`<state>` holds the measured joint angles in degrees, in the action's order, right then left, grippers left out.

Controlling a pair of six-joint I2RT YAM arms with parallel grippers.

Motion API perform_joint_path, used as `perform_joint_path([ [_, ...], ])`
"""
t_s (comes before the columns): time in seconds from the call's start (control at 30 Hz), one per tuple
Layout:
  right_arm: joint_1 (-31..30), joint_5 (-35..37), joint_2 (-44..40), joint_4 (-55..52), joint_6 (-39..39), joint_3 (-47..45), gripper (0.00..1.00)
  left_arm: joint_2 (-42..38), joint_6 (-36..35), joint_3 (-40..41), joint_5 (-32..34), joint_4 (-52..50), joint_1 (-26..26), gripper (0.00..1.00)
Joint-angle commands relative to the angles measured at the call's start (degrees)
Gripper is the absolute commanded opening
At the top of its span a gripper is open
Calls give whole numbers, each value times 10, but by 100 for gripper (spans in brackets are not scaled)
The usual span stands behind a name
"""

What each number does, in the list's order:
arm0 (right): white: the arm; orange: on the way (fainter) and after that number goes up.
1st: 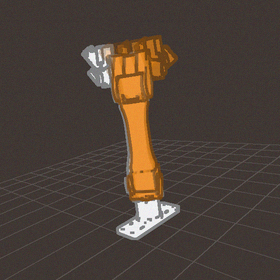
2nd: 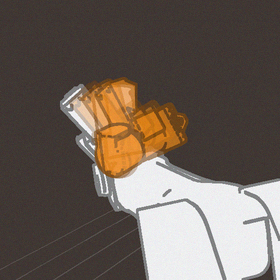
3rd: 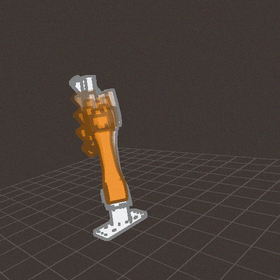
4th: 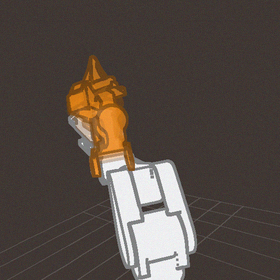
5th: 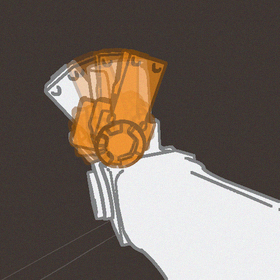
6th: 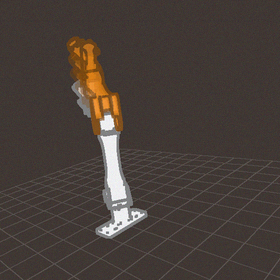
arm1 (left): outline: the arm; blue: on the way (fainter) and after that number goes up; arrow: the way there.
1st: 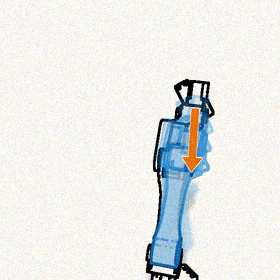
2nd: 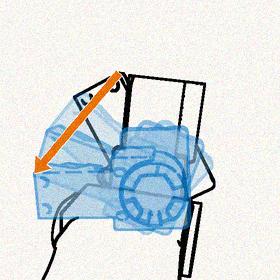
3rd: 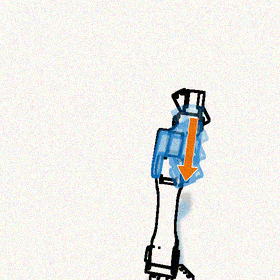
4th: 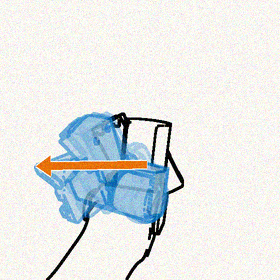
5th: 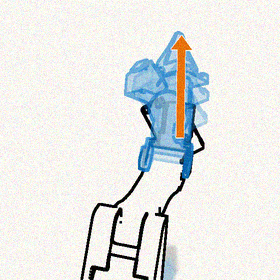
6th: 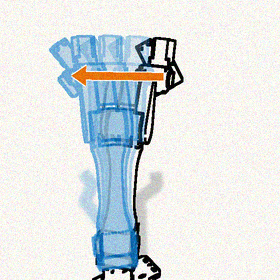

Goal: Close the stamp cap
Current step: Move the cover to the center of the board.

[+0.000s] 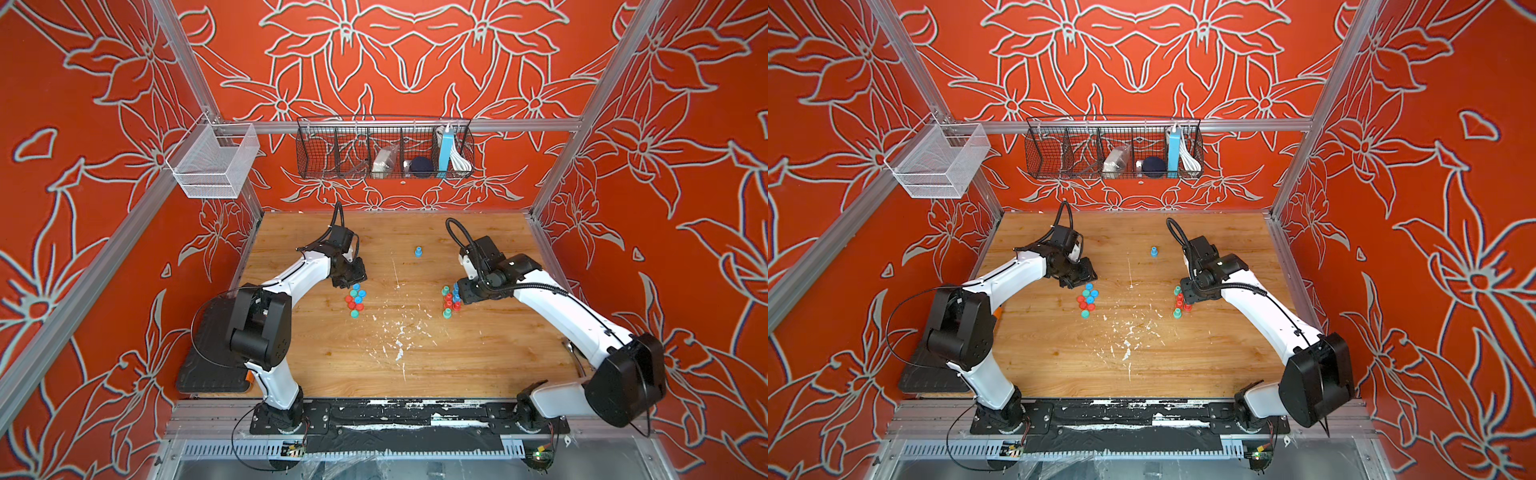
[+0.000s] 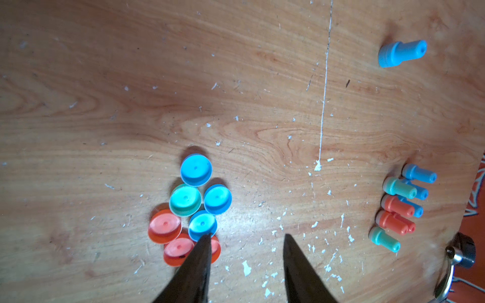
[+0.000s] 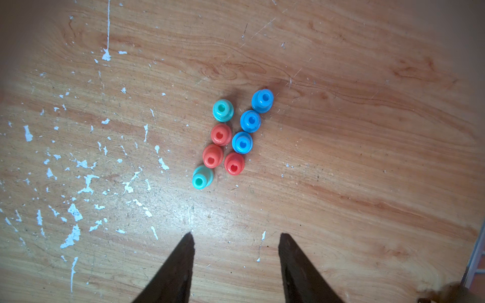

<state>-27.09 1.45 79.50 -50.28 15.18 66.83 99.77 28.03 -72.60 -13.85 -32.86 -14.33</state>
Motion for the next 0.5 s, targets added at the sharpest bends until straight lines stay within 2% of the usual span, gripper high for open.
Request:
perform_joint_path([
  [0.0, 5, 9, -13, 8, 9, -12, 55, 22, 6, -16, 13, 3, -4, 45],
  [0.47, 12, 11, -28, 21, 10, -33, 56, 82, 13, -21, 29, 18, -9, 45],
])
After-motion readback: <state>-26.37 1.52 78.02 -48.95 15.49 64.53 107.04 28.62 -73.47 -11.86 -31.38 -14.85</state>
